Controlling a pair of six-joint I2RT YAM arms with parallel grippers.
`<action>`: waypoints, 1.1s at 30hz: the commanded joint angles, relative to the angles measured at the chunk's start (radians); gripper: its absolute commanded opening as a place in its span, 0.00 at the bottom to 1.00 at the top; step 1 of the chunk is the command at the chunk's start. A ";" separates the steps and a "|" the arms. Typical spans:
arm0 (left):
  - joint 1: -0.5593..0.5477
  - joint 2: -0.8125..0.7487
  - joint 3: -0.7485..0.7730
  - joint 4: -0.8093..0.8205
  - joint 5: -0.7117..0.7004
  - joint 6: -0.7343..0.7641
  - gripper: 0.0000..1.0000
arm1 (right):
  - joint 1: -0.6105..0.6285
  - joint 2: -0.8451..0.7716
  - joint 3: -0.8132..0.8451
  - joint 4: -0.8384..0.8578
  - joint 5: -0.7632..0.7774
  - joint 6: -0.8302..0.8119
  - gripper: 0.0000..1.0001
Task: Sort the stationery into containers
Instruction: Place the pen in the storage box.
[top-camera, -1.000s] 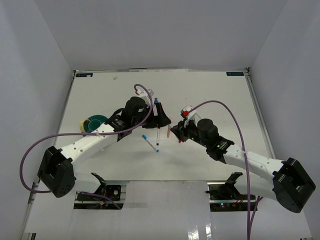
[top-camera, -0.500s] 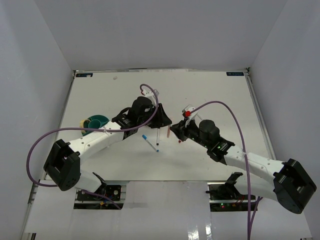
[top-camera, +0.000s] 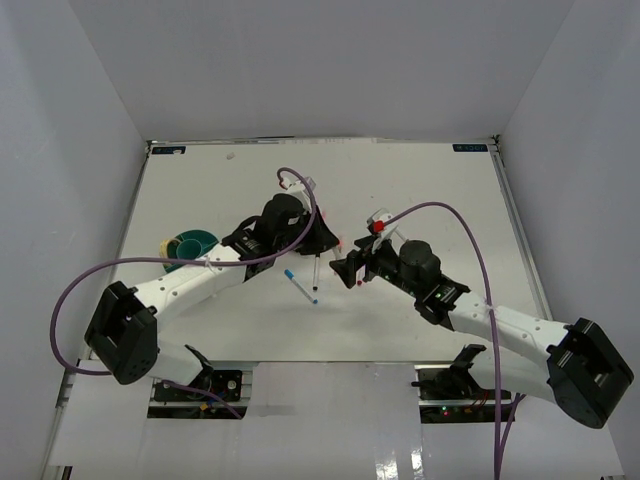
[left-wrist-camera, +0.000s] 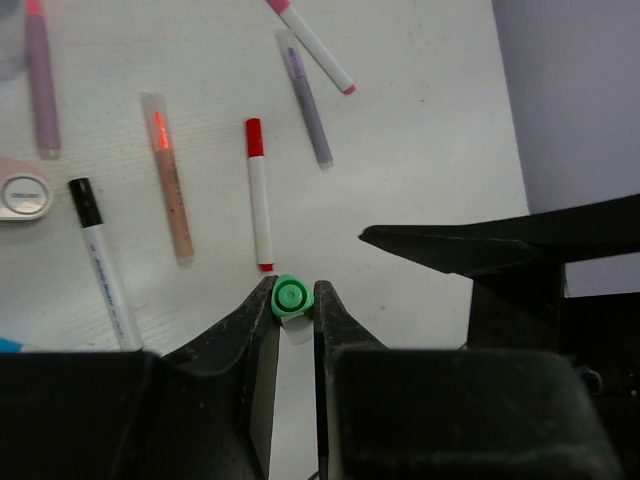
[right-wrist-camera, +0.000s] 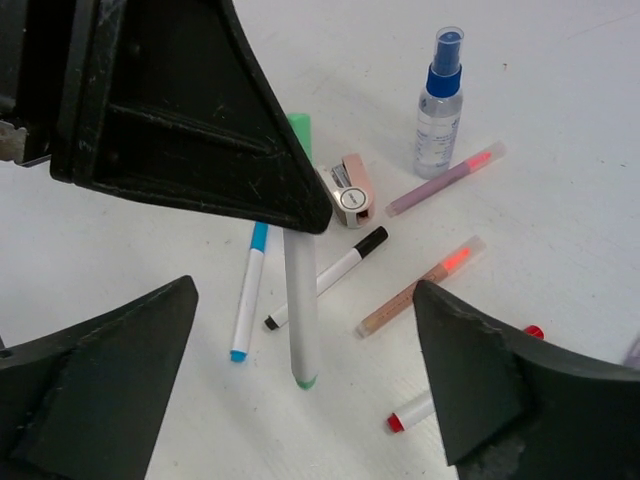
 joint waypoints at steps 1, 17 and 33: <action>0.003 -0.069 0.001 -0.058 -0.176 0.058 0.09 | 0.004 -0.041 -0.018 0.024 0.054 0.001 0.98; 0.396 -0.276 0.032 -0.331 -0.529 0.259 0.04 | 0.006 -0.141 -0.103 -0.037 0.202 -0.024 0.90; 0.615 -0.308 -0.034 -0.264 -0.581 0.313 0.04 | 0.004 -0.156 -0.138 -0.032 0.209 -0.024 0.90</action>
